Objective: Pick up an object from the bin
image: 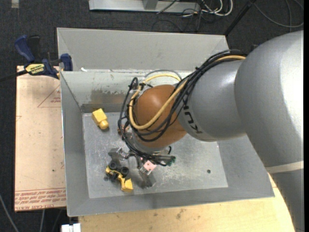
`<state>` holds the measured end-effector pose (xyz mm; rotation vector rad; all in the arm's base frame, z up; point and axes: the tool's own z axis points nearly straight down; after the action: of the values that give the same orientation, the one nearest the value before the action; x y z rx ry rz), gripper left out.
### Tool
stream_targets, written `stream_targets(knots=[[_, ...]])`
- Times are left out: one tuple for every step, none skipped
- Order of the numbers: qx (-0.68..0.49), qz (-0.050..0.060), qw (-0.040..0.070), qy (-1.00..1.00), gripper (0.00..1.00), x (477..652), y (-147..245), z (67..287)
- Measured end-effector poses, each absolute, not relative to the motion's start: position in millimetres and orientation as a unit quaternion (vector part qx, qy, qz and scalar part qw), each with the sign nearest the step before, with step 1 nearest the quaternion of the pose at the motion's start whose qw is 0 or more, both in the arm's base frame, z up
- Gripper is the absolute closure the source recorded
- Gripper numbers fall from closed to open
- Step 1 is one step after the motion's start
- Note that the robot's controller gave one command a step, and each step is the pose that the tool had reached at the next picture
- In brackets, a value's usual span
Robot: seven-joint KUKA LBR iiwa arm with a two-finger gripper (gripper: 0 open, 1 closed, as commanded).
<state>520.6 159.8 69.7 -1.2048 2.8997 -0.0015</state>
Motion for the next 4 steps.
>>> stream_targets(knots=[[-0.478,0.001,0.001,0.879,0.00,515.6,186.3,69.8],[-0.476,0.001,0.000,0.879,1.00,501.0,191.2,69.6],[-0.476,0.001,0.000,0.880,1.00,501.0,191.1,69.6],[-0.480,0.001,0.000,0.877,1.00,490.9,209.2,80.3]])
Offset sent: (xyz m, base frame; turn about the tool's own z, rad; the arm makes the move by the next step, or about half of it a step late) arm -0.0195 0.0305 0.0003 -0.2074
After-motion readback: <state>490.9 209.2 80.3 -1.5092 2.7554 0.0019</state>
